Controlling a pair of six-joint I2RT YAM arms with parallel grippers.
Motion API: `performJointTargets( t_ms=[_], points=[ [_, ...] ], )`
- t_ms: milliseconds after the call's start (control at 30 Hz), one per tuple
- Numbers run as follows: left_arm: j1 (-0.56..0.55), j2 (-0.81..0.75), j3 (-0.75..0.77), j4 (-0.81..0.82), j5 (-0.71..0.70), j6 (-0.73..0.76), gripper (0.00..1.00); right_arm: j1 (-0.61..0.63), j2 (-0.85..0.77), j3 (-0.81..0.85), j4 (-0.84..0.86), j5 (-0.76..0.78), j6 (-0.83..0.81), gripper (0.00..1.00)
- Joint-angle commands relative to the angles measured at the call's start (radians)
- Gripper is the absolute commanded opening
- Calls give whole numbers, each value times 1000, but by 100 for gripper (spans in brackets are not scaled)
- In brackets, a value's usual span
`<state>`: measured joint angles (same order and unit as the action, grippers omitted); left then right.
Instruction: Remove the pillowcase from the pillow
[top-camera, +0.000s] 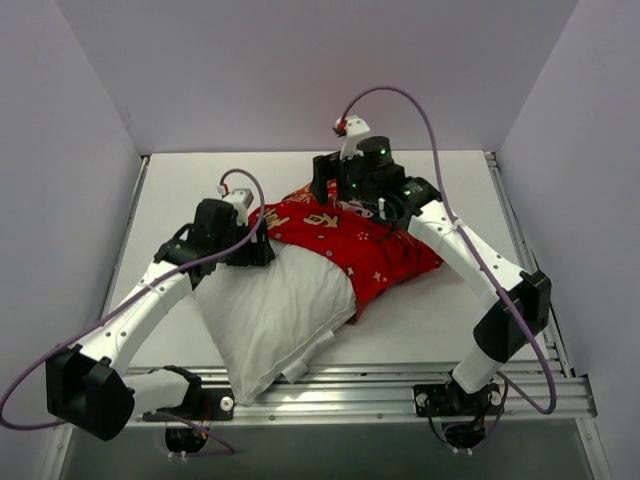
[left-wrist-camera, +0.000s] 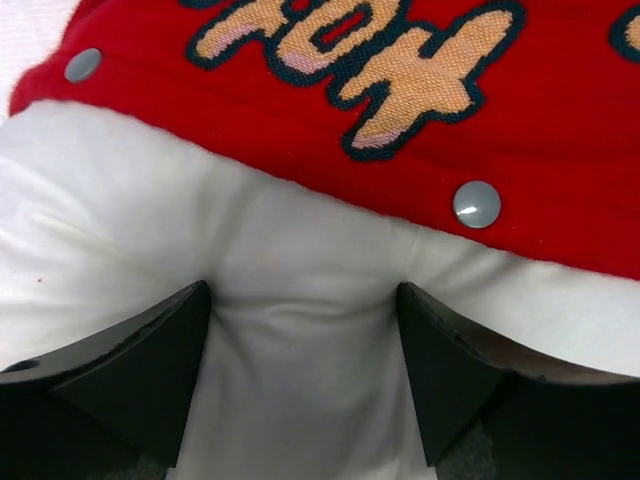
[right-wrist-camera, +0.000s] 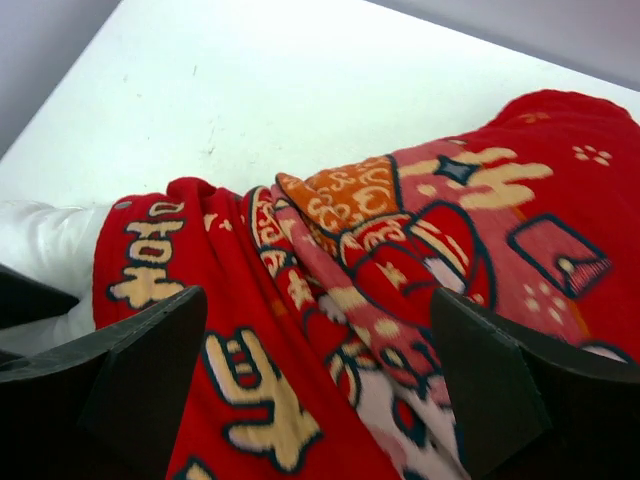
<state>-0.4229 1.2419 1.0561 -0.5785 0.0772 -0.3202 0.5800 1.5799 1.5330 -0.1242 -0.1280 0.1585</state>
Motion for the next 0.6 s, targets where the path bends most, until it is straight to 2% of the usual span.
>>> performJointTargets(
  t_ms=[0,33,67,100,133,167,200,300,367,500,533,567],
  points=[
    [-19,-21,-111,77,71,-97,80,56,106,134,-46,30,-89,88],
    [-23,-25,-134,95,73,-112,68,69,158,160,-63,31,-112,88],
    [-30,-38,-174,129,72,-124,63,78,184,183,-69,30,-125,89],
    [-42,-48,-220,161,64,-149,44,105,254,250,-99,34,-148,89],
    [-42,-48,-220,161,64,-152,44,106,255,271,-100,34,-148,89],
    [-45,-53,-229,167,62,-157,37,119,300,289,-123,37,-148,89],
    [-47,-58,-238,177,61,-158,23,126,321,306,-135,41,-178,89],
    [-56,-67,-252,175,46,-152,3,148,382,337,-166,51,-211,90],
    [-57,-70,-251,170,33,-149,2,158,411,335,-181,70,-218,89],
    [-62,-103,-222,122,10,-152,2,161,436,306,-190,170,-224,74],
    [-65,-116,-214,111,1,-151,2,156,436,300,-190,186,-229,57],
    [-65,-125,-196,97,-8,-149,2,153,436,297,-192,204,-232,44]
  ],
)
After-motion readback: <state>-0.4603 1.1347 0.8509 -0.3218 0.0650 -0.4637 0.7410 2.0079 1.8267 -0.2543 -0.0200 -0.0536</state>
